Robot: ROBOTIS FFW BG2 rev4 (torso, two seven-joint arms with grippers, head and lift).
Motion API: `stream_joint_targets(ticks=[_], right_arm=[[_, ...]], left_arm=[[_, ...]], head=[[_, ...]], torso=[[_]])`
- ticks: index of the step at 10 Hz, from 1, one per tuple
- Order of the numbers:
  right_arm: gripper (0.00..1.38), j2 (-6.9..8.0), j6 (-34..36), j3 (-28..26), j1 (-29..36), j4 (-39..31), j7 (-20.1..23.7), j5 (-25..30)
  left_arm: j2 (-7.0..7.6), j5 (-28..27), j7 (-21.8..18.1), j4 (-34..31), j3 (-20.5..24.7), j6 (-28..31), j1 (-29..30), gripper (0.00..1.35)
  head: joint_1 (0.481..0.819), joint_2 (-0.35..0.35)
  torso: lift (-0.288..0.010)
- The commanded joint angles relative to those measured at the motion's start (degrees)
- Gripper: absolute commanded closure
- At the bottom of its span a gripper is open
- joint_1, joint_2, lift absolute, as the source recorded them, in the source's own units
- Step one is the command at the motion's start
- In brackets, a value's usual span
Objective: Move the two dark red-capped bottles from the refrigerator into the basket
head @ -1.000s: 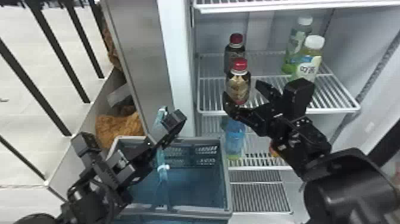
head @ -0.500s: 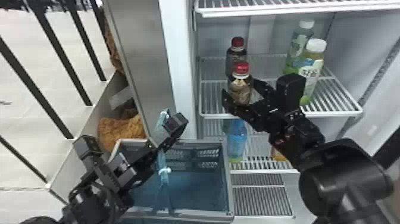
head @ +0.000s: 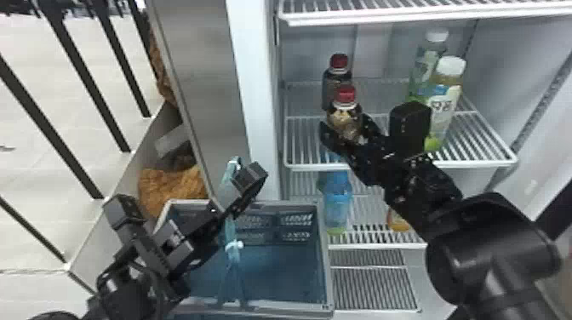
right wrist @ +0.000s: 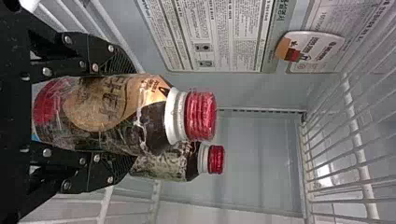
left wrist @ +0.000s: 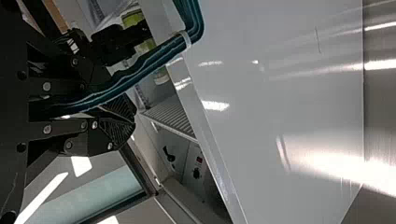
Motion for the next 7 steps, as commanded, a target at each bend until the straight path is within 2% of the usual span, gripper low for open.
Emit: stream_joint_targets(ticks=[1, 3, 7], right_arm=[[1.28, -0.06, -0.03, -0.16, 0.54, -0.49, 0.01, -0.08], [1.28, -0.59, 0.39, -1.18, 3.64, -4.57, 0.01, -0.31], [1.28, -2.44, 4.61, -3.58, 12.92, -18.35, 0.10, -3.51]], left_arm=[[0.00, 0.00, 0.00, 0.00, 0.00, 0.00, 0.00, 1.20], [0.00, 0.00, 0.00, 0.00, -0.11, -0.14, 0.00, 1.20], [0.00, -0.11, 0.09, 0.00, -0.23, -0.14, 0.00, 1.20]], head=[[0.674, 0.067], [0.675, 0.066], [0.688, 0.051]], torso=[[-0.034], [-0.034], [-0.034]])
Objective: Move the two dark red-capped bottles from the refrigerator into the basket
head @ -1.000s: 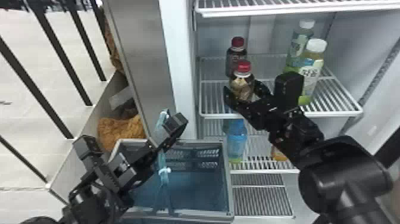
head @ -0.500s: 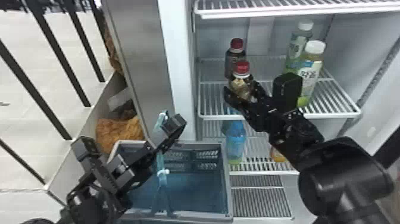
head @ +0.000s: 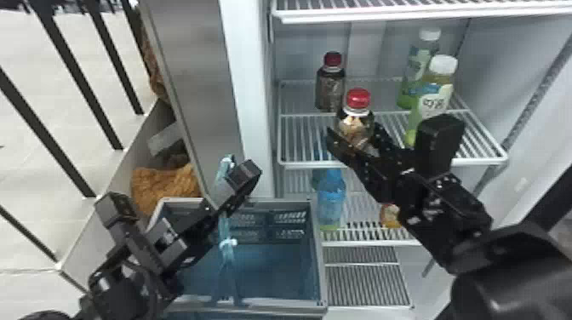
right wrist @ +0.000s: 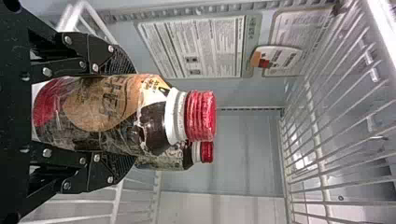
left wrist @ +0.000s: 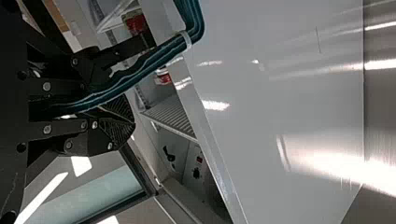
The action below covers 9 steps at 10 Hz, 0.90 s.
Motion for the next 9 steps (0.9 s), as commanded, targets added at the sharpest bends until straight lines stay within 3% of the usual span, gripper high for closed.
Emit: stream_joint_targets(ticks=[1, 4, 9], right_arm=[[1.28, -0.82, 1.66, 0.07, 3.56, -4.96, 0.09, -1.88], [1.28, -1.61, 4.05, 1.09, 7.78, -10.16, 1.15, -5.08], [1.28, -2.31, 7.57, 4.64, 9.61, -11.57, 4.13, -9.65]], left_arm=[[0.00, -0.09, -0.01, 0.00, -0.04, 0.00, -0.01, 1.20], [0.00, -0.09, 0.08, 0.00, -0.04, 0.00, 0.13, 1.20], [0.00, -0.21, -0.01, 0.14, -0.04, 0.14, -0.01, 1.20]], head=[[0.693, 0.049], [0.695, 0.067], [0.695, 0.129]], torso=[[-0.034], [-0.034], [-0.034]])
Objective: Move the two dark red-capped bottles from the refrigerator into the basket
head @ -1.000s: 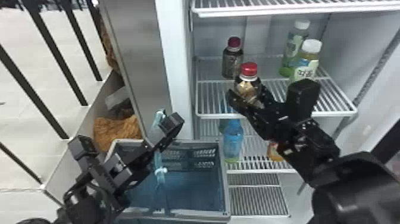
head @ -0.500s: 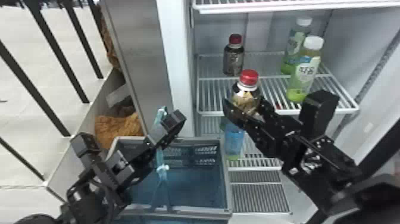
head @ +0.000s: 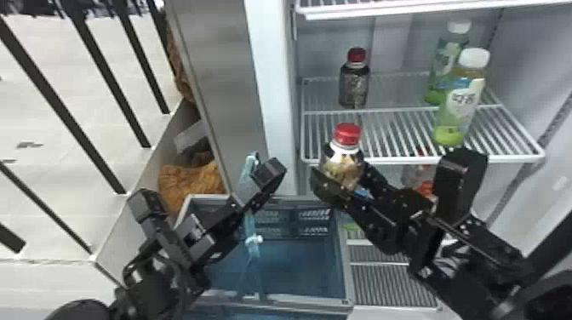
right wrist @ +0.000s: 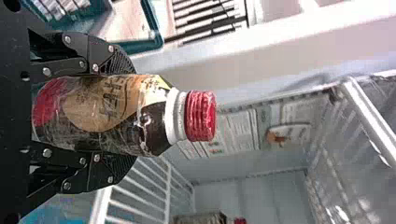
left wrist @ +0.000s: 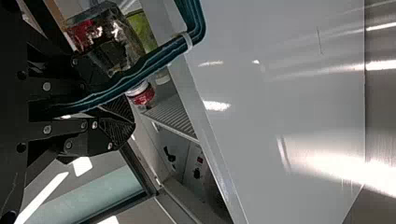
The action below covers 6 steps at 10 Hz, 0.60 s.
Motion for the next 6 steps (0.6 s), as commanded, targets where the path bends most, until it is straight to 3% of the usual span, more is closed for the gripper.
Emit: stream_joint_targets(ticks=[1, 6], right_arm=[[1.28, -0.34, 1.55, 1.64, 0.21, -0.07, 1.02, -1.97], [1.25, -0.69, 7.31, 3.70, 0.49, 0.78, 3.39, -6.20]], left_arm=[[0.00, -0.11, -0.05, 0.14, 0.00, 0.00, -0.02, 1.20], [-0.09, 0.01, 0.04, 0.28, -0.11, 0.00, -0.02, 1.20]], head=[[0.695, 0.145], [0.695, 0.214]], torso=[[-0.034], [-0.034]])
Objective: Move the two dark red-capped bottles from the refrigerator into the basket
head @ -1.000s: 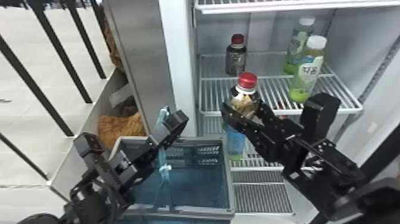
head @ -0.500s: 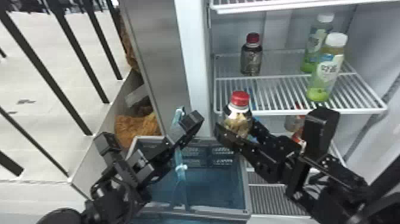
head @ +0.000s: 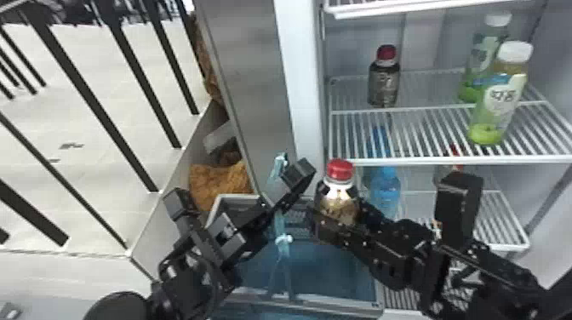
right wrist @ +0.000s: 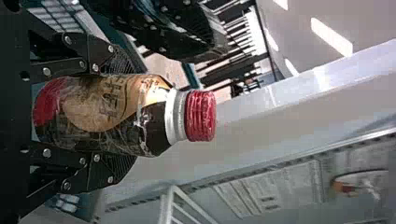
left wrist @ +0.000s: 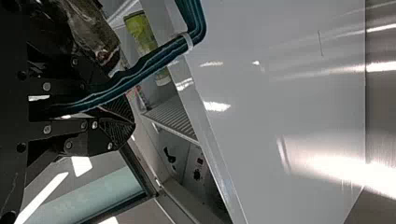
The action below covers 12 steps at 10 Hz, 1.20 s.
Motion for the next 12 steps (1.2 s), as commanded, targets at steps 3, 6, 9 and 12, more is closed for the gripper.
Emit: stream_joint_targets(ticks=[3, 6, 9, 12], right_arm=[[0.65, -0.09, 1.93, 1.25, -0.33, 1.48, 0.72, -2.36], [0.12, -0.09, 1.93, 0.91, -0.19, 1.19, 0.72, -2.47], [0.10, 0.17, -0.04, -1.60, 1.64, -1.34, 0.72, 0.27], [0.10, 0.61, -3.27, -5.72, 4.31, -5.13, -1.21, 3.93]], left_arm=[[-0.04, 0.05, 0.00, 0.00, -0.11, -0.14, -0.10, 1.20], [-0.12, 0.05, 0.00, 0.00, 0.00, -0.14, 0.04, 1.20], [-0.12, 0.16, 0.00, 0.00, 0.00, -0.14, 0.04, 1.20], [-0.12, 0.16, 0.00, 0.00, 0.00, -0.14, 0.18, 1.20]], head=[[0.695, 0.238], [0.695, 0.244], [0.695, 0.239], [0.695, 0.181]], torso=[[-0.034], [-0.034], [-0.034], [-0.034]])
